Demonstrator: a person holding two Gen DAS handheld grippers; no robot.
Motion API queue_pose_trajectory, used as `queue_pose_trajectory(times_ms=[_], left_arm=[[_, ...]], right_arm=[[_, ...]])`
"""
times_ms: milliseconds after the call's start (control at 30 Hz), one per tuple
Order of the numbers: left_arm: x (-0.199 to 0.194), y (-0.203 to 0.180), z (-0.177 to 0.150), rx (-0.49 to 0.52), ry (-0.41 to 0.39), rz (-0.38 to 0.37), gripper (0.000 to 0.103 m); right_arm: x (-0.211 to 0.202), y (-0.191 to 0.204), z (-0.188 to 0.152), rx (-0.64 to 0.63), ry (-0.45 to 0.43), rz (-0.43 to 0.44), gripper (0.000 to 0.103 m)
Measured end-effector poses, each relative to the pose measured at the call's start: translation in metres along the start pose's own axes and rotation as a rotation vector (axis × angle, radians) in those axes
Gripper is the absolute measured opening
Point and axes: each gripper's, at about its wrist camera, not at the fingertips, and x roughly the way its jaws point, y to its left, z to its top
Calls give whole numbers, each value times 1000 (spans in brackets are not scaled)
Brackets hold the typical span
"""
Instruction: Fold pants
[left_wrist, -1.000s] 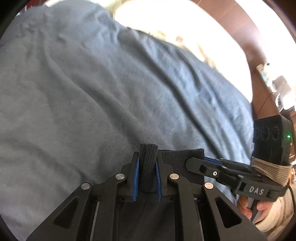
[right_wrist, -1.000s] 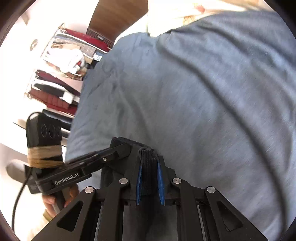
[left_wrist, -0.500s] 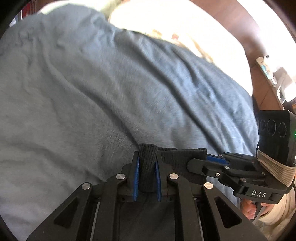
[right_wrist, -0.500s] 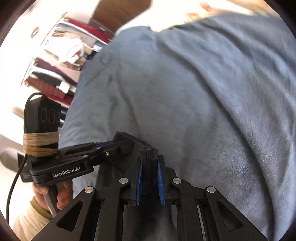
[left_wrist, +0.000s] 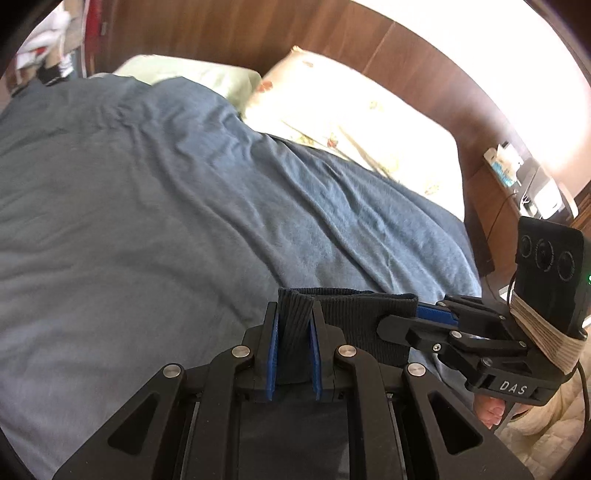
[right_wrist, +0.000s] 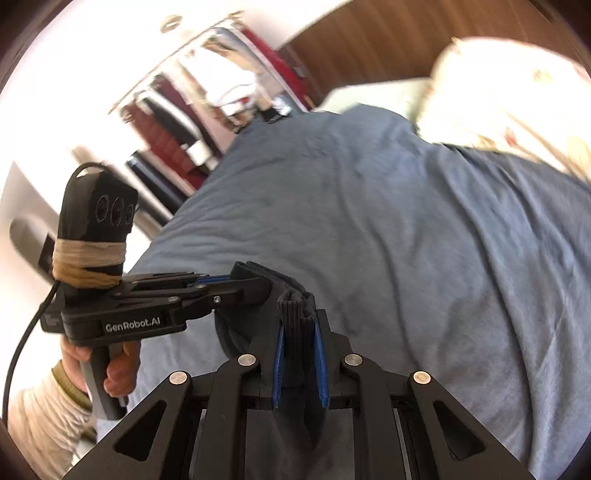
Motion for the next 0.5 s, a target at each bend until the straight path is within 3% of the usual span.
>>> queue_pose_trajectory(times_ms=[500], left_arm=[[-117,13,-126,-123,-76,89,16]], right_arm=[[-33,149,-69,-277,48,76,16]])
